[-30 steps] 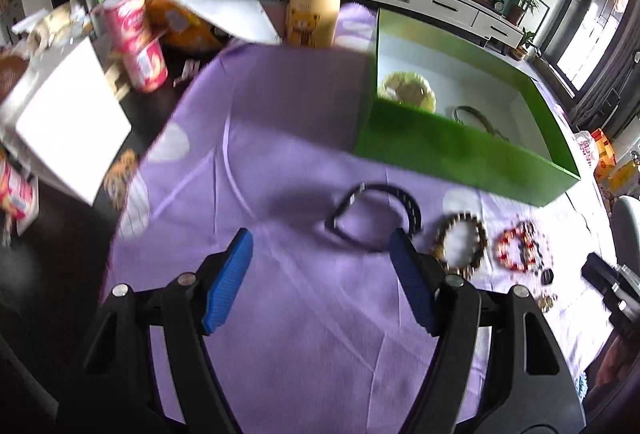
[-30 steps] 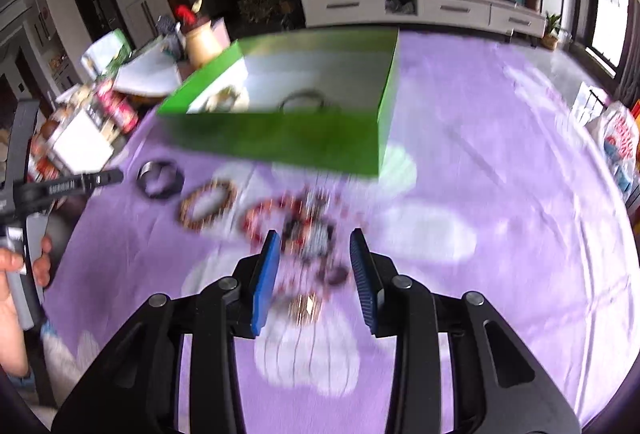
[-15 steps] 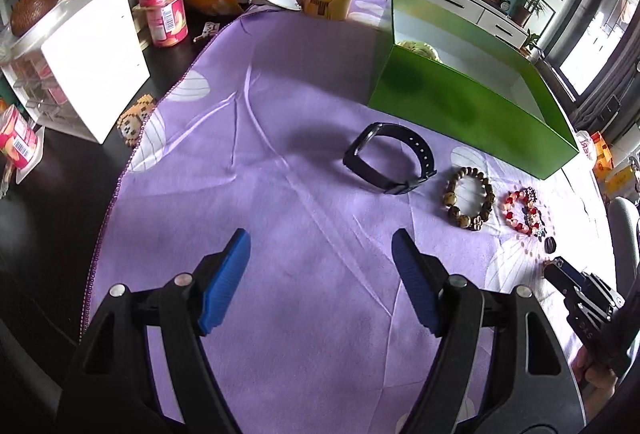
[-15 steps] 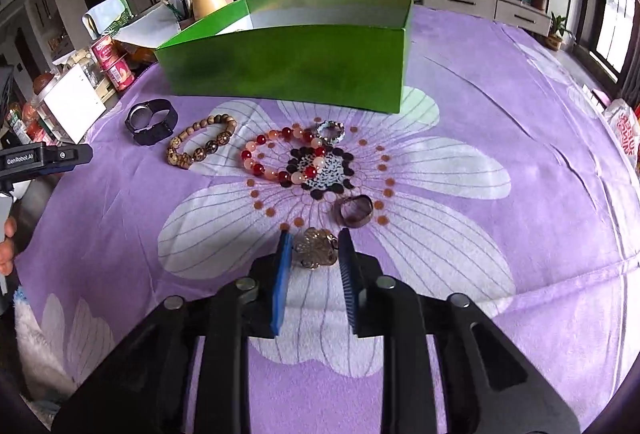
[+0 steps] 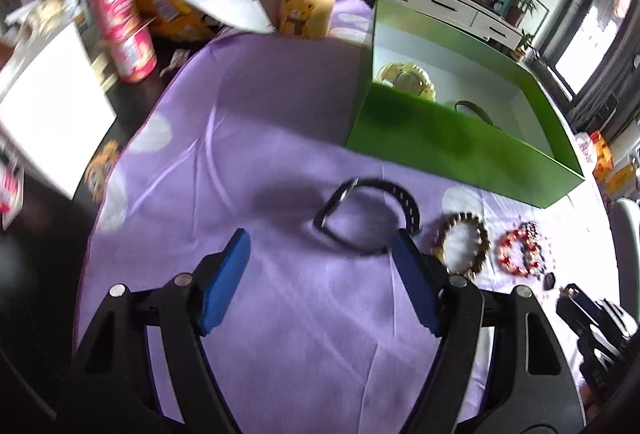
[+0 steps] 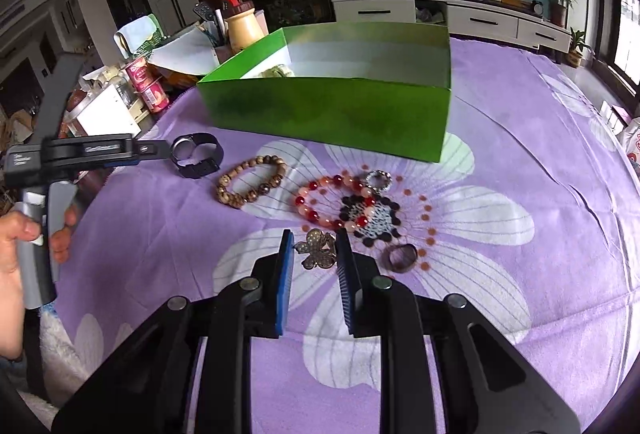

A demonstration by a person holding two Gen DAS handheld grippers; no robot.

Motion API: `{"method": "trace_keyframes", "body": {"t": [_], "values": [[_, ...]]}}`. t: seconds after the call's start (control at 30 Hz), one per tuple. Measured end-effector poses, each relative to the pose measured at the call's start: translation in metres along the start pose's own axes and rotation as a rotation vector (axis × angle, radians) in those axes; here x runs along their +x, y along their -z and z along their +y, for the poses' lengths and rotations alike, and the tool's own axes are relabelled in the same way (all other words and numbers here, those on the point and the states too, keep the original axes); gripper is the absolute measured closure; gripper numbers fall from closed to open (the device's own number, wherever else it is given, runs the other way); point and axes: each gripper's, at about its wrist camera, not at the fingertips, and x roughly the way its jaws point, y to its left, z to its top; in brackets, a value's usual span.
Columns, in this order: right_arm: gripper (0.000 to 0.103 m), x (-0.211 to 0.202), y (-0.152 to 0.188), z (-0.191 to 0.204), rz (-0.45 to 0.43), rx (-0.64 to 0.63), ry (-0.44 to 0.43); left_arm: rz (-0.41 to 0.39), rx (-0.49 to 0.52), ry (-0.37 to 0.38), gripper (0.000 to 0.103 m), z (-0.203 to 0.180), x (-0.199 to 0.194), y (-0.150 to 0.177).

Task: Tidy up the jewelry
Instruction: 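Grasp the black band watch with the left tool while the right tool grasps the gold brooch, then carry the black watch and gold brooch over the green box with both tools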

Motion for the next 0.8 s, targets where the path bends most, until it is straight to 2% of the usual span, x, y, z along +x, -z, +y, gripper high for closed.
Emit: {"method": "trace_keyframes", "body": {"t": [0.13,0.2,0.27,0.4,0.43,0.67,0.8], "values": [[0.082,0.000,-0.007,0.008,-0.001,-0.019,-0.013,0.002,0.061,-0.005,0.032,-0.008,0.016,-0.014],[0.082,0.001,-0.010,0.011,-0.001,-0.025,-0.016,0.013,0.084,-0.005,0.041,-0.010,0.024,-0.019],[0.082,0.001,-0.012,0.013,-0.001,-0.031,-0.019,0.032,0.106,-0.010,0.058,-0.012,0.033,-0.022],[0.082,0.000,-0.015,0.017,-0.002,-0.044,-0.017,0.058,0.131,-0.010,0.073,-0.014,0.044,-0.022],[0.082,0.000,-0.016,0.017,-0.002,-0.047,-0.016,0.061,0.135,-0.011,0.082,-0.014,0.046,-0.022],[0.082,-0.003,-0.017,0.019,-0.011,-0.058,-0.015,0.052,0.160,-0.033,0.094,-0.016,0.049,-0.017],[0.082,-0.005,-0.019,0.021,-0.019,-0.065,-0.011,0.043,0.162,-0.031,0.096,-0.018,0.046,-0.012]]}}
